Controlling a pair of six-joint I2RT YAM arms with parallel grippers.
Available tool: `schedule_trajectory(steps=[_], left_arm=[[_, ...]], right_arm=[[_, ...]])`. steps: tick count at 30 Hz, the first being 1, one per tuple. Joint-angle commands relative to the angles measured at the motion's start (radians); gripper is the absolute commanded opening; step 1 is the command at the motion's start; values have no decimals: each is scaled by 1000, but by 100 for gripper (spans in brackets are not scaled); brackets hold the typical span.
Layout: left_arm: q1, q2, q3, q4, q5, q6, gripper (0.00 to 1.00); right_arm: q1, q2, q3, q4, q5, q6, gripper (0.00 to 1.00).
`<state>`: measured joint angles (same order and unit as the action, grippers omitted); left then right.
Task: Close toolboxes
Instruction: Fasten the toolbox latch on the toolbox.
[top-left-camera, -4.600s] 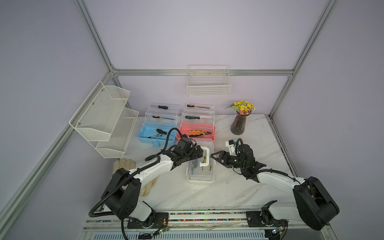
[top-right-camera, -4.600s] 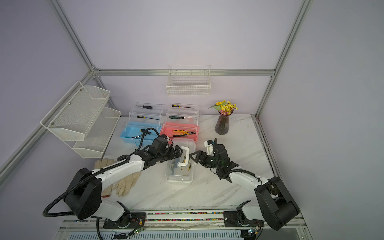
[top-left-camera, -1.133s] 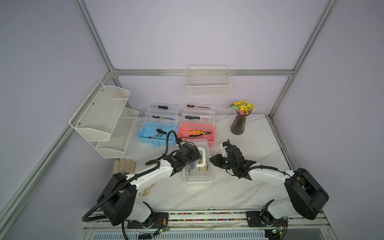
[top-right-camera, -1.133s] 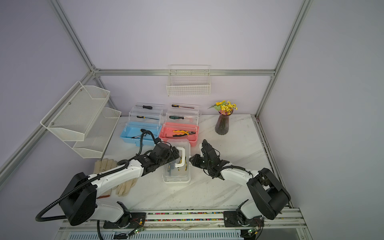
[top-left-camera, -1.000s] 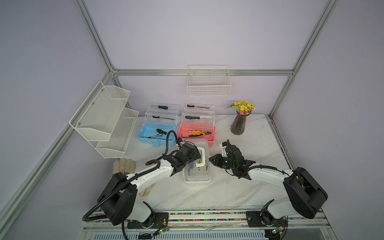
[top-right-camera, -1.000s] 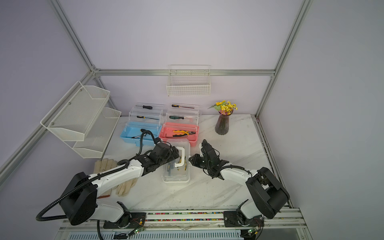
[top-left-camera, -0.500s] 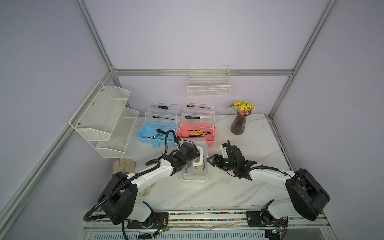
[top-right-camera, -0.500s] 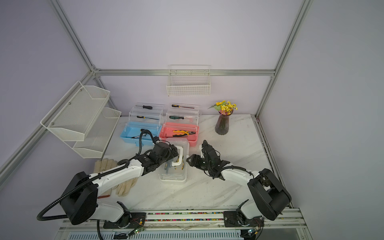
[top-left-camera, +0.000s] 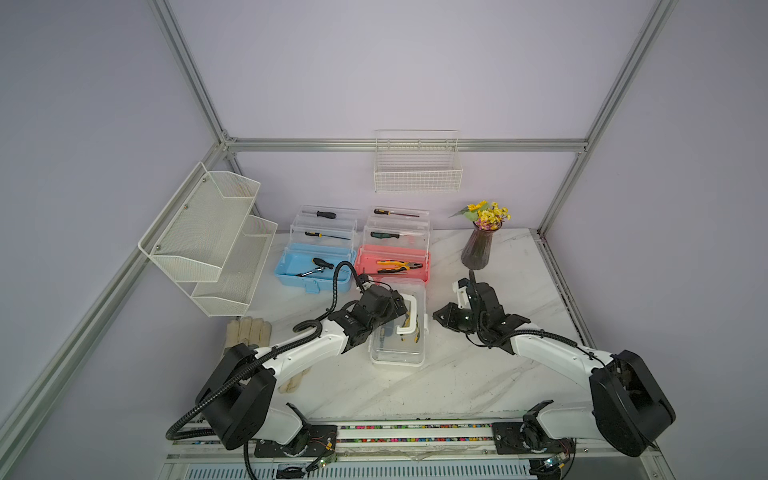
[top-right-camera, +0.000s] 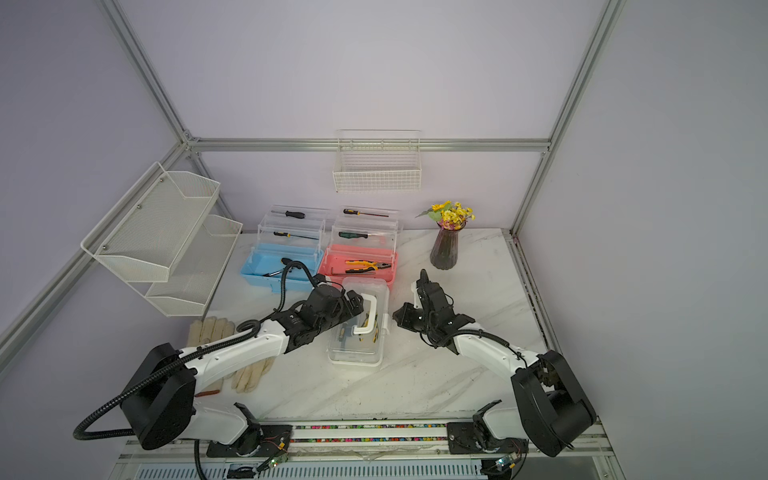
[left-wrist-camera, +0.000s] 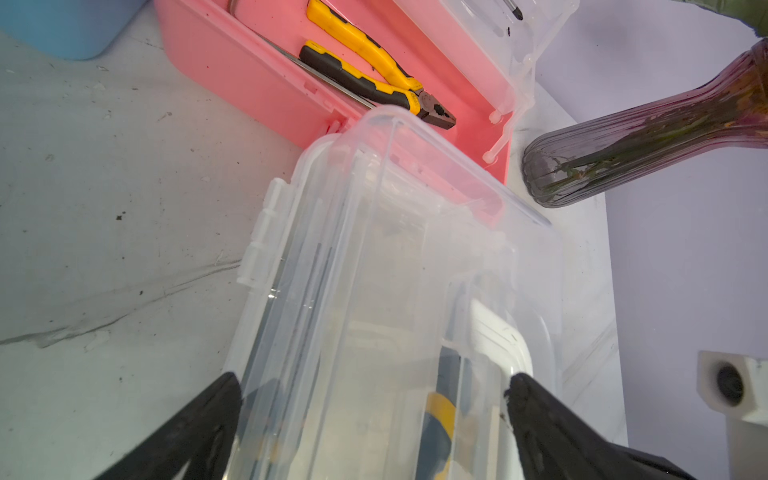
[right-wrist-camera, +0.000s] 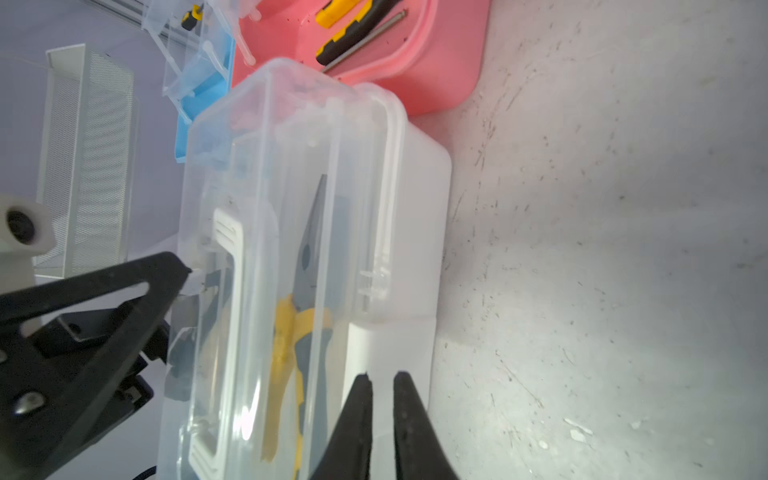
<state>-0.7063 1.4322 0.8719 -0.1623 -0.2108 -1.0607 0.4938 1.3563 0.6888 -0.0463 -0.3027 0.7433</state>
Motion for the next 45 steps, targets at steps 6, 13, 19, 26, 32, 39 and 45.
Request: schedule_trajectory(steps=[6, 13, 19, 26, 32, 39, 45], left_arm=[[-11, 15, -48, -48, 68, -54, 100], [-23, 22, -50, -47, 68, -77, 100], [-53, 16, -88, -12, 68, -127, 100], [-85, 53, -61, 20, 74, -140, 100], [-106, 90, -58, 64, 94, -165, 100], [-114, 88, -59, 71, 68, -171, 100], [-114, 62, -65, 60, 18, -171, 100]], right_arm=[[37, 88, -18, 52, -10, 8, 16], [63, 142, -6, 143, -47, 38, 16], [63, 143, 0, 170, -85, 58, 17], [81, 154, 15, 216, -105, 79, 17], [90, 191, 21, 292, -151, 103, 17], [106, 157, 111, 17, -3, 2, 20], [102, 62, 229, -453, 287, -78, 46]])
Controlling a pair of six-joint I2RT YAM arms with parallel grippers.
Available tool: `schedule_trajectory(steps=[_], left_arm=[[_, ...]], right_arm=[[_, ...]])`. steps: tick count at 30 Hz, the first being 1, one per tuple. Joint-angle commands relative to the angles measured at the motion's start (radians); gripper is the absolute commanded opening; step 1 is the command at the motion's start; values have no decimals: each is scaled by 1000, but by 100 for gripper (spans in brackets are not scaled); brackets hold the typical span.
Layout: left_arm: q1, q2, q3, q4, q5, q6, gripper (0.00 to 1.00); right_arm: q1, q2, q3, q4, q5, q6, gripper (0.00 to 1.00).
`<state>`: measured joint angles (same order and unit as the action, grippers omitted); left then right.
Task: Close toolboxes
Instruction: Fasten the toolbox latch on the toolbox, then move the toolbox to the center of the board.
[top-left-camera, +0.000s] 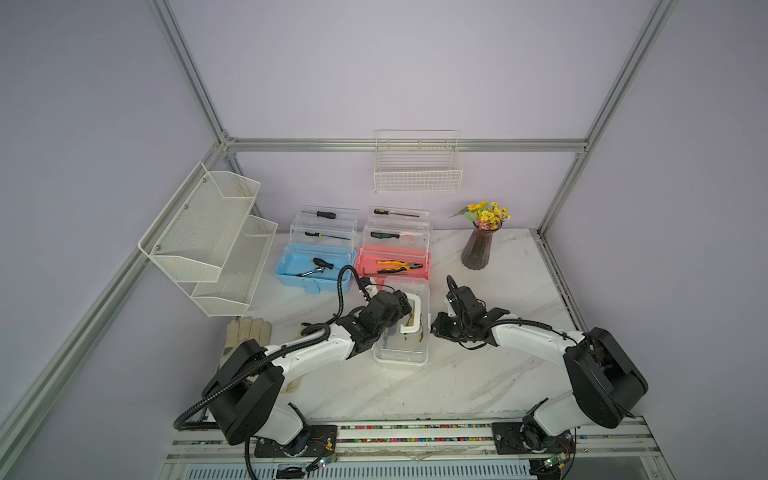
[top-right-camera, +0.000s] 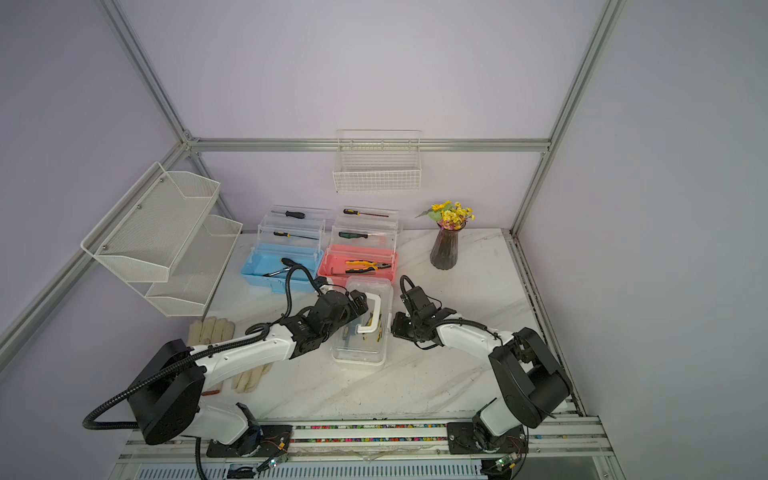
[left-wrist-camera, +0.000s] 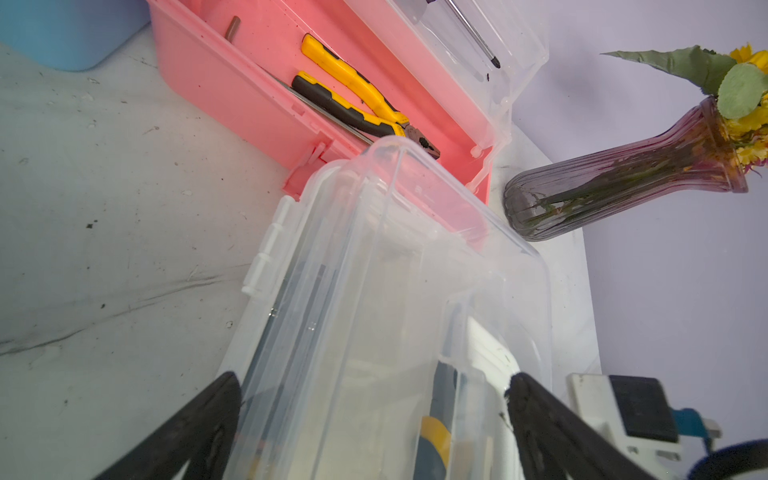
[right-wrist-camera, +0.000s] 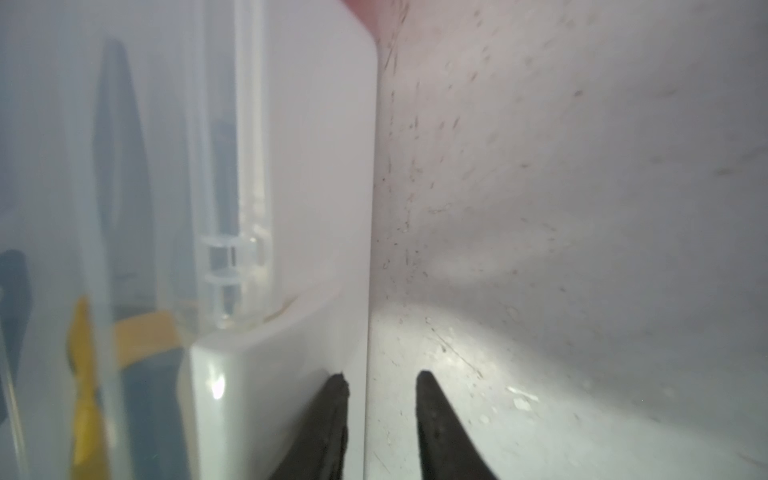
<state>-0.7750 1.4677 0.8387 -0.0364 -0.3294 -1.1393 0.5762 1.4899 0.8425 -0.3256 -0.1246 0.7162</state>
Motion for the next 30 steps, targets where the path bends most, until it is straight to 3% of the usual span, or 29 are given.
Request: schedule_trajectory(steps=[1, 5, 11, 19, 24, 30], left_arm=[[-45, 24, -27, -66, 134, -86, 100], [-45, 7, -8, -66, 122, -64, 100], [-45, -3, 28, -67, 108, -13, 100], [-41, -46, 20, -112, 39, 51, 100], [-38, -183, 4, -167, -76, 102, 100], [4, -295, -8, -227, -128, 161, 100]], right_arm=[[19, -82, 84, -216, 138, -50, 50], [38, -152, 124, -311, 243, -48, 53], [152, -154, 280, -456, 385, -5, 56], [243, -14, 370, -427, 409, 35, 59], [254, 72, 406, -451, 419, 46, 60], [250, 108, 400, -462, 438, 63, 56]])
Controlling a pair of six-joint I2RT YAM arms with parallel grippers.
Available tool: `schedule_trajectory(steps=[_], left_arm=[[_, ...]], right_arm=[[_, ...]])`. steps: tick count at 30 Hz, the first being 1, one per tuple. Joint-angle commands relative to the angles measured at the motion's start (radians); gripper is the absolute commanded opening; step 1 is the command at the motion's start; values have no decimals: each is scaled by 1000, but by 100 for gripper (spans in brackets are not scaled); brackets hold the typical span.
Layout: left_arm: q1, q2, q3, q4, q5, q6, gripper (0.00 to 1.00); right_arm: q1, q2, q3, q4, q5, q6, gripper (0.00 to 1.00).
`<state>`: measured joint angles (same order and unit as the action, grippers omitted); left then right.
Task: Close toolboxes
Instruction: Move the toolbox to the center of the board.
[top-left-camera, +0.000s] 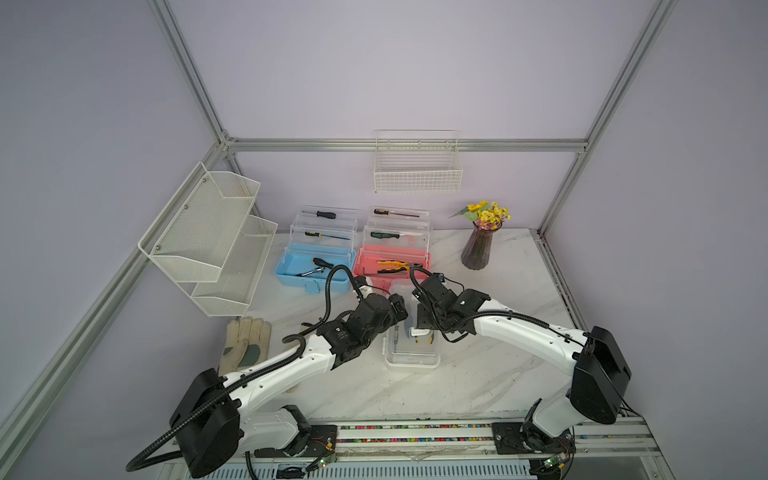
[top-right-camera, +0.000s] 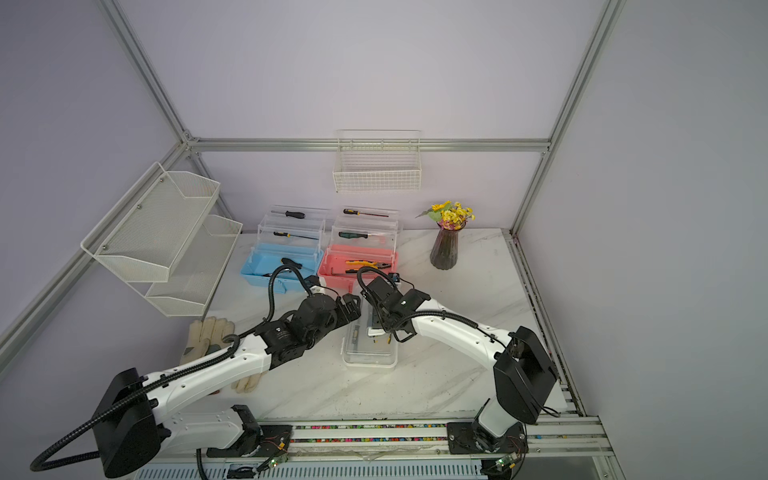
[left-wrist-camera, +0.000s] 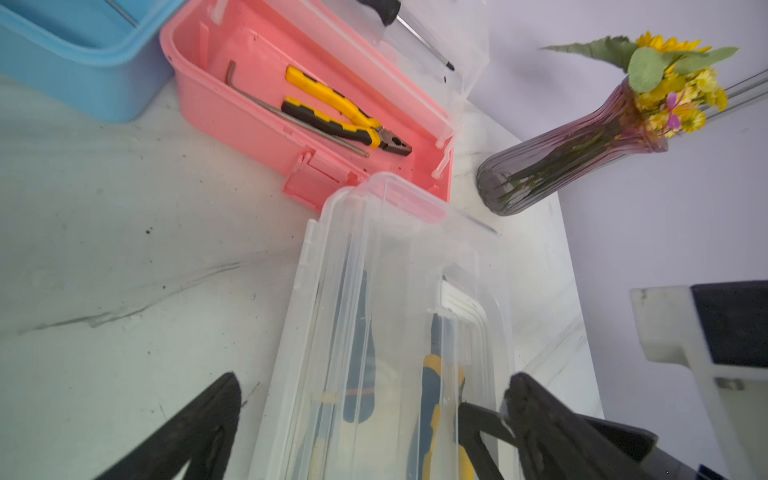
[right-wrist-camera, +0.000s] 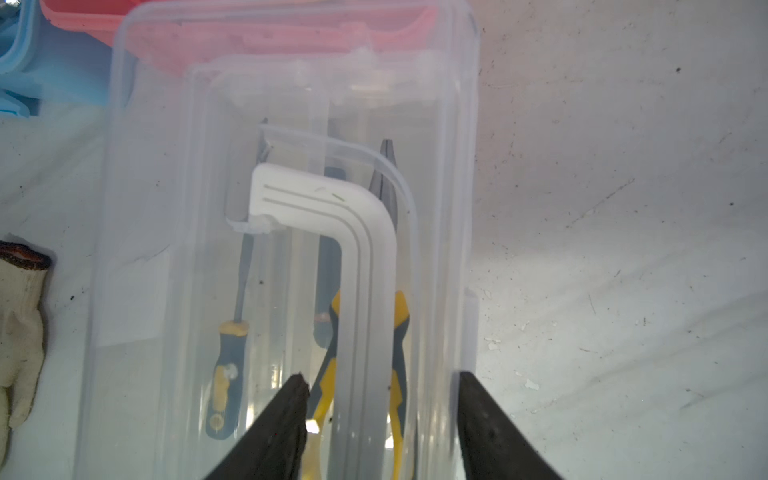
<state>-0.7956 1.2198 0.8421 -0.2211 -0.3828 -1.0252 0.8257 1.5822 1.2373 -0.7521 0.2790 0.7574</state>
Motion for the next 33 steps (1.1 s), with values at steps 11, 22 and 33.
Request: schedule_trajectory(steps=[11, 22, 33], left_arm=[[155, -113, -46, -40, 6, 94, 100], [174, -89, -32, -35, 34, 109, 100], [176, -77, -26, -34, 41, 112, 100]], right_arm=[[-264, -42, -80, -16, 26, -154, 47], [-561, -126, -138, -4, -8, -387, 47], [-659, -101, -10, -3, -84, -501, 56]])
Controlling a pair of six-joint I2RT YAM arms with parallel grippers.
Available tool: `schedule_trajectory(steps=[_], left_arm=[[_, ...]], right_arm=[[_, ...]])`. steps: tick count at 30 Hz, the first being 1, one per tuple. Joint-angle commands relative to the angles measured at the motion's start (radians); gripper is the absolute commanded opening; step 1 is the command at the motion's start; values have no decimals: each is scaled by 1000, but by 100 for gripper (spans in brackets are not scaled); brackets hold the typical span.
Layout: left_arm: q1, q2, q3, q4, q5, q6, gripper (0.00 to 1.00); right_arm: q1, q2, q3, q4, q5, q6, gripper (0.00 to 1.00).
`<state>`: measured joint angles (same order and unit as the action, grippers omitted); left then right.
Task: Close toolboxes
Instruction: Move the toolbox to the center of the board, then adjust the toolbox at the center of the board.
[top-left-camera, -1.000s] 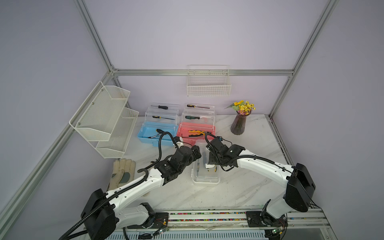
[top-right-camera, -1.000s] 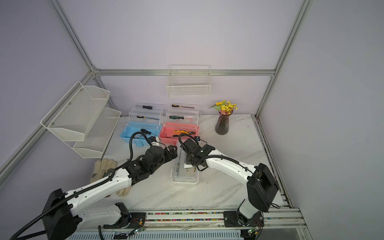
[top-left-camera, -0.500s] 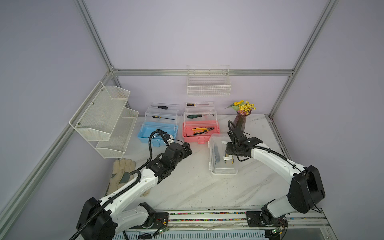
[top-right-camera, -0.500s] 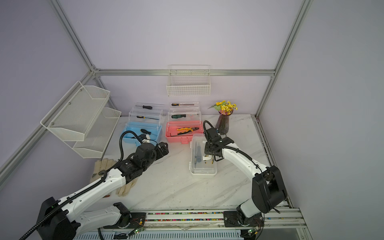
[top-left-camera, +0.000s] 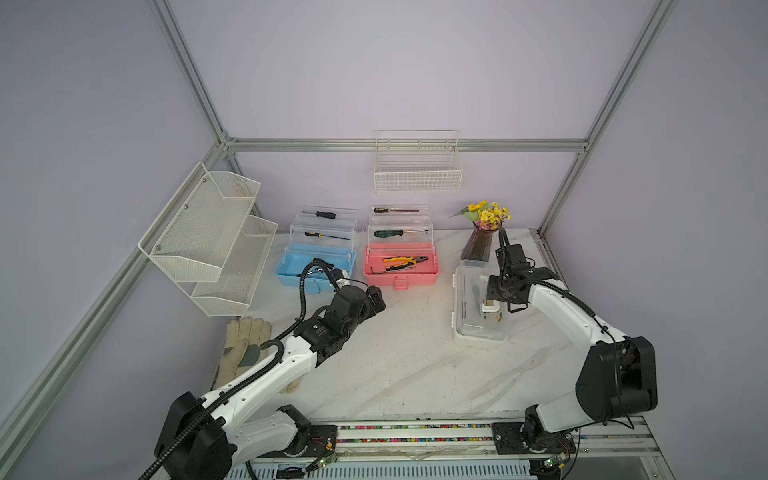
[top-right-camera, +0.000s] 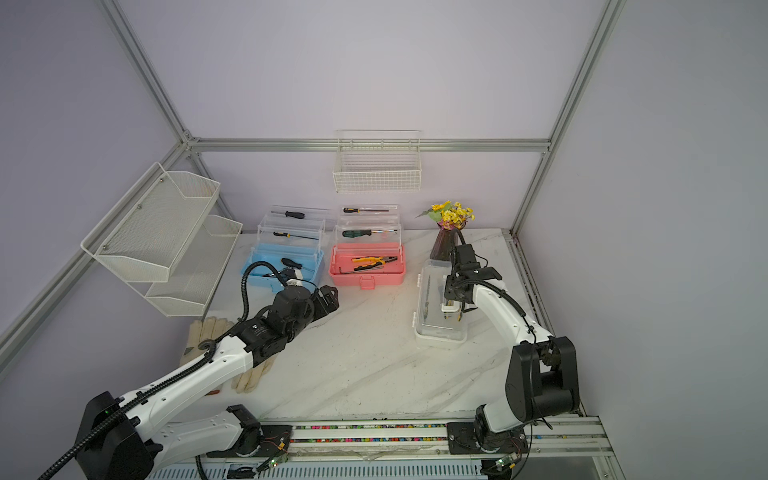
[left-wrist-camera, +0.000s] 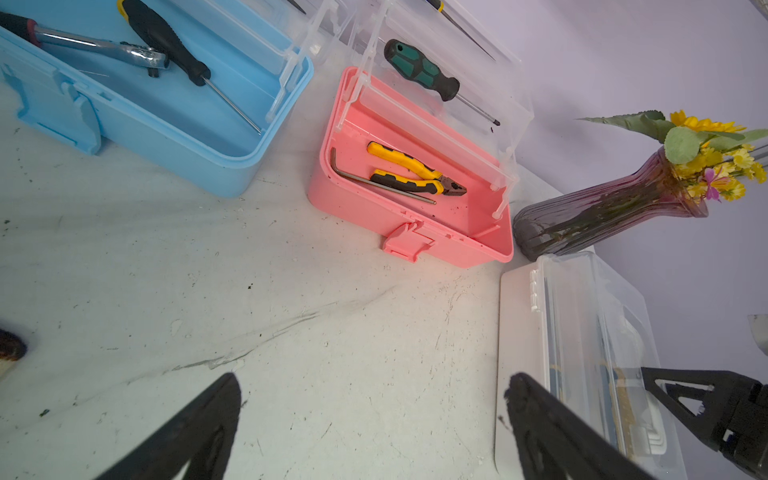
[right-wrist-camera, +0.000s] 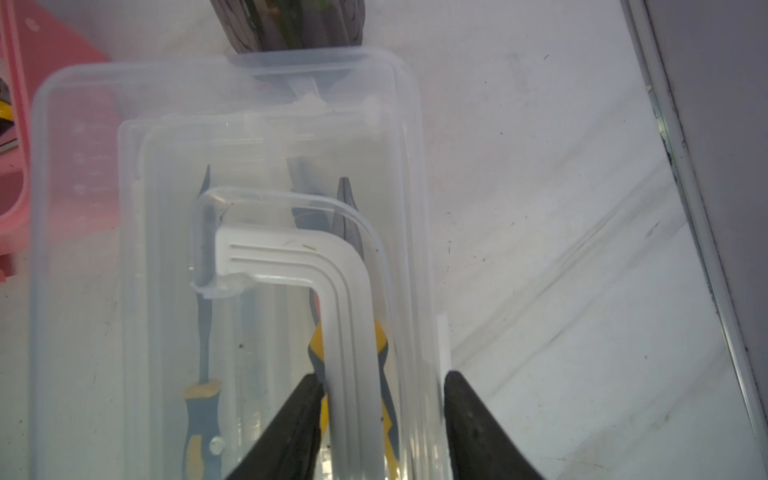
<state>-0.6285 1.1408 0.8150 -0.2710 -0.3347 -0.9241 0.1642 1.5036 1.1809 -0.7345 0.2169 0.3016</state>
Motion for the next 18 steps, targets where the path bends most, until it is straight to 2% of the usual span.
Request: schedule_trajectory(steps=[1, 3, 6, 10, 15, 18], left_arm=[[9, 2, 3, 16, -9, 13, 100], [13, 5, 10, 14, -3, 22, 100], [24, 8, 28, -12, 0, 49, 100], [66, 7, 47, -59, 32, 84, 100], [108, -15, 62, -97, 96, 122, 100], [128, -19, 91, -152, 175, 148, 100]], right_arm=[[9, -40, 60, -18, -42, -44, 60], [42, -72, 92, -31, -33, -30, 67], [159, -103, 153, -52, 29, 1, 72], [362, -46, 213, -10, 54, 57, 71], [468, 148, 274, 141, 0, 43, 64], [471, 242, 268, 344, -163, -61, 64]])
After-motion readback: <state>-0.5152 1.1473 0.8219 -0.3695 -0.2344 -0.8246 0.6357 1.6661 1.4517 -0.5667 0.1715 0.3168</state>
